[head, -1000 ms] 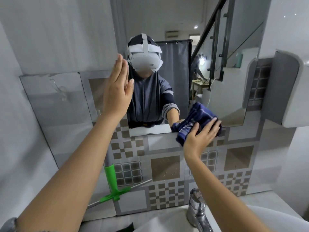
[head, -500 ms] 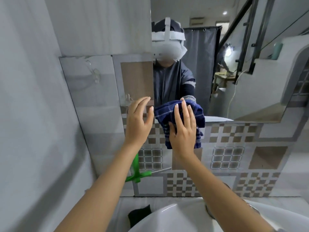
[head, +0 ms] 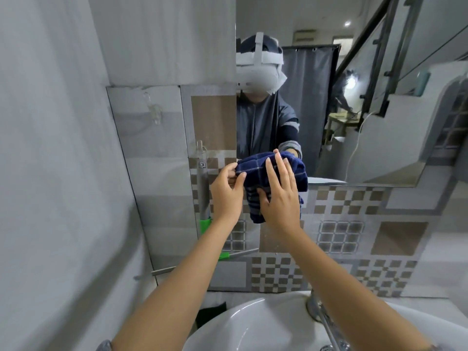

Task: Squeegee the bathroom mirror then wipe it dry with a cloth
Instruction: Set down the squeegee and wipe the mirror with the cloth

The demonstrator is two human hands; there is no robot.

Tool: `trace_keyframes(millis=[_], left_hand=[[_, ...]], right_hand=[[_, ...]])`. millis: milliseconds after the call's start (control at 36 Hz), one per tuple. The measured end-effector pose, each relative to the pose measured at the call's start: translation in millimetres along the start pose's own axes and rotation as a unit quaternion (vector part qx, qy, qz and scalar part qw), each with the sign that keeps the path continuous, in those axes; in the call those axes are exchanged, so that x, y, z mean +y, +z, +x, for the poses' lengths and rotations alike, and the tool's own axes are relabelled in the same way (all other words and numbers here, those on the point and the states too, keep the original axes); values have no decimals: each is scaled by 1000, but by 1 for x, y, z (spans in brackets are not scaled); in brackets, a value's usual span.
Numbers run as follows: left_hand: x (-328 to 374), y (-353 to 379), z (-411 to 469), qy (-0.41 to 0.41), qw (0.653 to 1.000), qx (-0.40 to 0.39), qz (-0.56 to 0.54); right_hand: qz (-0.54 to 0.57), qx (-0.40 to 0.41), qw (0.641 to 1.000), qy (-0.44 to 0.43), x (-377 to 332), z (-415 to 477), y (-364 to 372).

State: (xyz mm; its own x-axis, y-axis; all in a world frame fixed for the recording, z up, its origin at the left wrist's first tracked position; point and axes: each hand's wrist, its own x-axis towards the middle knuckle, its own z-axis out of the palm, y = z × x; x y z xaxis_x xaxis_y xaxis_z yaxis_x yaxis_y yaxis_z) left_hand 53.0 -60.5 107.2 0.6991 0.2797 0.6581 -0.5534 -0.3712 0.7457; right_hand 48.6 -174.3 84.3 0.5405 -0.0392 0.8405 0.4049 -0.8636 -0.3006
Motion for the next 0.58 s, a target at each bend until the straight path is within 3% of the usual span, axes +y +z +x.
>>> trace_keyframes(millis=[111,306,417,472,583], left_hand=[[13,-10,4,29,999,-6,16],[44,-44,13,144,984,-92,57],[54,-66,7,181,972,-140,60],[57,-77,3,178,967,-170,60],[61,-99,-5,145,964,-218,48]], right_hand=[[37,-56,998,6,-2,-3,-15],[53,-103,993,23,-13,-4,-60],[152,-110,982,22,-30,2,-74],[237,-154,957,60,-38,5,-76],[410,-244,866,150,-55,2,-80]])
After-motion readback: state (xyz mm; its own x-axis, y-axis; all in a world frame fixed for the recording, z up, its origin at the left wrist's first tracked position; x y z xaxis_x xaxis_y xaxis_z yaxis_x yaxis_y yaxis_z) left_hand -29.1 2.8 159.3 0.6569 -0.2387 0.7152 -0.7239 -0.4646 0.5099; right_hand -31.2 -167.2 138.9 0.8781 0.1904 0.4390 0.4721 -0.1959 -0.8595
